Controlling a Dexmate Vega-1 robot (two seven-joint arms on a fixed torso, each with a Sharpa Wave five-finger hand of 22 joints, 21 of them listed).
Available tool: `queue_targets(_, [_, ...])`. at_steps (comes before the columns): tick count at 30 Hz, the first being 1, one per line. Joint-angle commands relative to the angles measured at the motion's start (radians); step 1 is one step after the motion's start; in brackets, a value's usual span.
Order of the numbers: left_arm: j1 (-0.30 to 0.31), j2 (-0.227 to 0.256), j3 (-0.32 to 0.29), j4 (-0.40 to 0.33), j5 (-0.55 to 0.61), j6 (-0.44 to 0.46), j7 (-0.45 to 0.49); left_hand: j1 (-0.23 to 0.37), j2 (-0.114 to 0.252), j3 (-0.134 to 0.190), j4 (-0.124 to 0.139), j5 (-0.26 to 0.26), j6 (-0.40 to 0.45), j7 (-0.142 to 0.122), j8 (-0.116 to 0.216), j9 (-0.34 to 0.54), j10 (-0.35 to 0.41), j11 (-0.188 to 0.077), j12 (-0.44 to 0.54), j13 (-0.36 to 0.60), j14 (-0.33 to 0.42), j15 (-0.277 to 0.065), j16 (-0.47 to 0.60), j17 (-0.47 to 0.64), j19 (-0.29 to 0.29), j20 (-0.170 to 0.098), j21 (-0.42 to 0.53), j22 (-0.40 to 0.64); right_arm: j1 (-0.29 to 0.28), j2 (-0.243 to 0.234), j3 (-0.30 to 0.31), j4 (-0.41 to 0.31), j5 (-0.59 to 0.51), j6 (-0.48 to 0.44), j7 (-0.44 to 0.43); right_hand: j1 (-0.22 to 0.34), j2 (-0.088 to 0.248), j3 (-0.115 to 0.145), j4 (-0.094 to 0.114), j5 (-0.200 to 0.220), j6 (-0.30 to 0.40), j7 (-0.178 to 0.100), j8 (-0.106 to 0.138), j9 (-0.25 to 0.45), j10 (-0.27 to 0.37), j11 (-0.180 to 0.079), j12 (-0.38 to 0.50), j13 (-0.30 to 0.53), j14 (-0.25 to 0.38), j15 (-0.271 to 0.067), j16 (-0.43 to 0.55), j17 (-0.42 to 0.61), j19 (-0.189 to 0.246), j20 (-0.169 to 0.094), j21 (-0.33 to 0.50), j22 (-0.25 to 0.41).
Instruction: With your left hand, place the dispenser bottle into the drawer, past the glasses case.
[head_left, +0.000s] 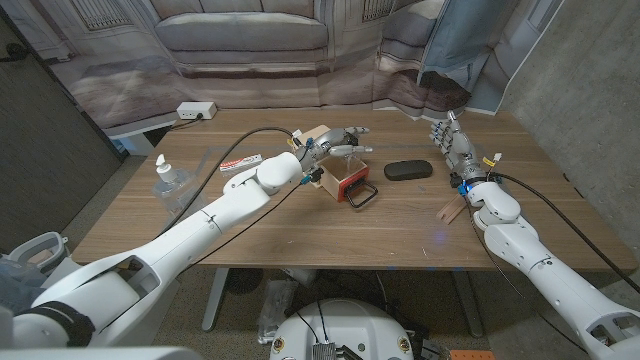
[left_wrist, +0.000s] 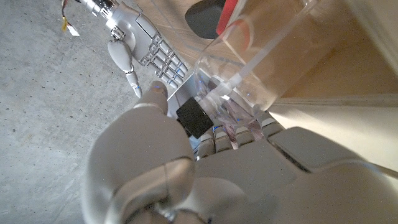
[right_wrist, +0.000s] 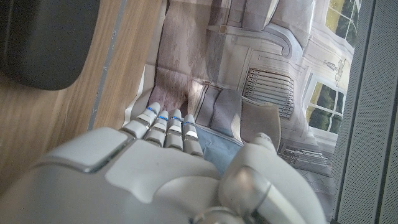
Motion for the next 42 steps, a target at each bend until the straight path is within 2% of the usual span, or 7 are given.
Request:
queue_targets(1, [0.003, -0.001, -0.010, 0.000, 0.001, -0.018, 0.016, -0.011, -0.003, -0.008, 0.000, 0.005, -0.001, -0.001, 0.003, 0.002, -0.009, -0.002, 0.005, 0.000, -0.008, 0.003, 0.001, 0.001, -0.005, 0.000, -0.005, 0.002, 0.008, 0.007, -0.003, 0.015, 0.000, 0.001, 0.004, 0.002, 0.011, -0.004, -0.001, -0.004, 0.003, -0.003, 0.004, 0.005, 0.010, -0.001, -0.001, 0.002, 0.008, 0.001, -0.001, 0.002, 0.003, 0.000, -0.003, 0.004])
queue_targets(14, [0.009, 0.001, -0.024, -0.002, -0.003, -0.041, 0.025, -0.026, -0.009, -0.017, 0.005, 0.008, -0.001, -0.007, 0.007, -0.001, -0.013, -0.003, 0.009, -0.005, -0.014, 0.003, 0.004, -0.002, -0.011, 0.000, -0.014, 0.002, 0.002, 0.006, -0.001, 0.006, 0.000, -0.001, -0.006, 0.003, 0.012, -0.004, -0.002, -0.004, 0.003, -0.003, 0.004, 0.005, 0.009, -0.002, -0.002, 0.002, 0.008, 0.001, -0.001, 0.002, 0.002, 0.001, -0.003, 0.004])
queue_targets(42, [0.010, 0.016, -0.035, -0.047, -0.001, -0.003, 0.029, -0.061, -0.013, -0.035, 0.020, 0.012, -0.002, -0.004, 0.013, -0.005, -0.014, 0.001, 0.016, -0.014, -0.017, 0.005, 0.010, -0.007, -0.016, -0.001, -0.028, 0.003, 0.005, 0.006, 0.001, 0.003, 0.000, -0.002, -0.009, 0.005, 0.014, -0.004, -0.003, -0.004, 0.003, -0.004, 0.004, 0.005, 0.010, -0.001, -0.002, 0.002, 0.007, 0.001, -0.001, 0.002, 0.002, 0.000, -0.003, 0.004])
